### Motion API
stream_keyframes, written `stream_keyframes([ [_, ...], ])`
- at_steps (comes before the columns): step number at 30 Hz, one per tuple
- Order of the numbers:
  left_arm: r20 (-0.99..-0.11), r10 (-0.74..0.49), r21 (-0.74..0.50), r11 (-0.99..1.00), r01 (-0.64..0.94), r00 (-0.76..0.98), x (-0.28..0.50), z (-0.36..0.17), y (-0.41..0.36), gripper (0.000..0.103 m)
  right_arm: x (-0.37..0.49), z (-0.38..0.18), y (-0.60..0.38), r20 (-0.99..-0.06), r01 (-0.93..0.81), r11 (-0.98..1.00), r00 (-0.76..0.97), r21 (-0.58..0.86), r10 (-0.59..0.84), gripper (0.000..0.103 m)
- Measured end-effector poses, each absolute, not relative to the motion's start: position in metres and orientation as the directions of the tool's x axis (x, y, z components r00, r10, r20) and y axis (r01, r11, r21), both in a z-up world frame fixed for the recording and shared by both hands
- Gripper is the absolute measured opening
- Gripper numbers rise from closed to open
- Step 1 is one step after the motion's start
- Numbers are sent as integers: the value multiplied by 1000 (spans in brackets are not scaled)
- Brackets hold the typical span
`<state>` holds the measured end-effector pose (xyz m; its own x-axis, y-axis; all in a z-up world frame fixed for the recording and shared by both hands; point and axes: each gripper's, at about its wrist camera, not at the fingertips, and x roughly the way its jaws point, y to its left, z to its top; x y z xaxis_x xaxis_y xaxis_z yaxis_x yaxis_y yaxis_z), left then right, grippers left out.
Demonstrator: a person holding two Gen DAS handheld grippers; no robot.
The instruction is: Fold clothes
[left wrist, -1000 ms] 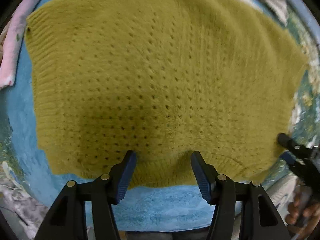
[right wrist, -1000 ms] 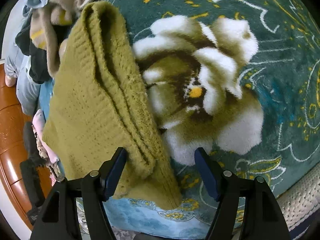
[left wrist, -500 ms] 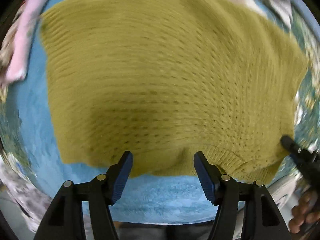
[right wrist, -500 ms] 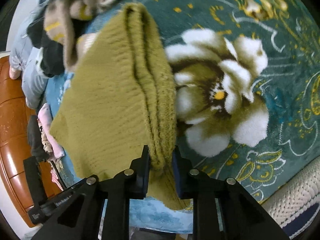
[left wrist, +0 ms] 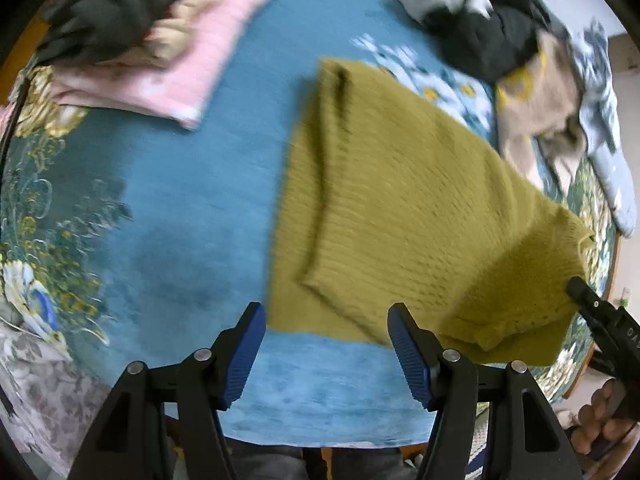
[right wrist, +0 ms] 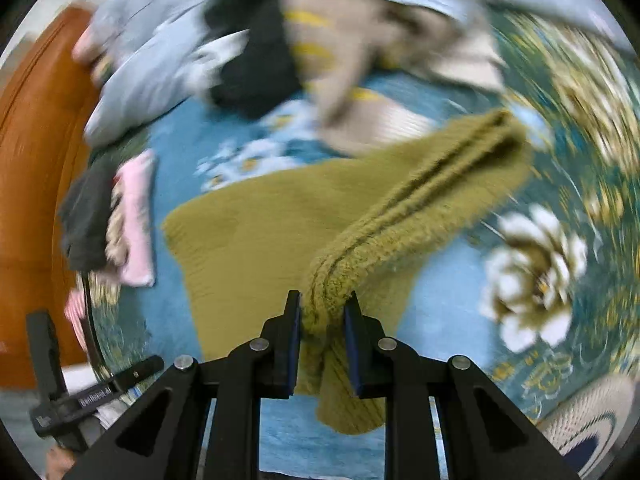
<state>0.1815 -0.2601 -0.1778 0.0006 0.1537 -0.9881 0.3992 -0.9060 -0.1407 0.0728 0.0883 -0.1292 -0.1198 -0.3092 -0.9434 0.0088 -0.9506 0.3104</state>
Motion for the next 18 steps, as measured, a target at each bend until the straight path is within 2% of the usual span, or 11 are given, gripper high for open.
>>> stream_keyframes([
  [3,-984,172,-174,-880,442,-46,161,-165,-295,67,83,-114,39,-945,141,-947,-115,290,-307,20],
  [11,-975,206,-215,-802,557,-79,179,-172,-360,67,95,-156,-107,-944,364,-878,17,313,-329,20],
  [18,-975,220,-197,-761,618,-40,201,-185,-392,67,103,-222,-155,-961,361,-894,166,266,-220,20],
])
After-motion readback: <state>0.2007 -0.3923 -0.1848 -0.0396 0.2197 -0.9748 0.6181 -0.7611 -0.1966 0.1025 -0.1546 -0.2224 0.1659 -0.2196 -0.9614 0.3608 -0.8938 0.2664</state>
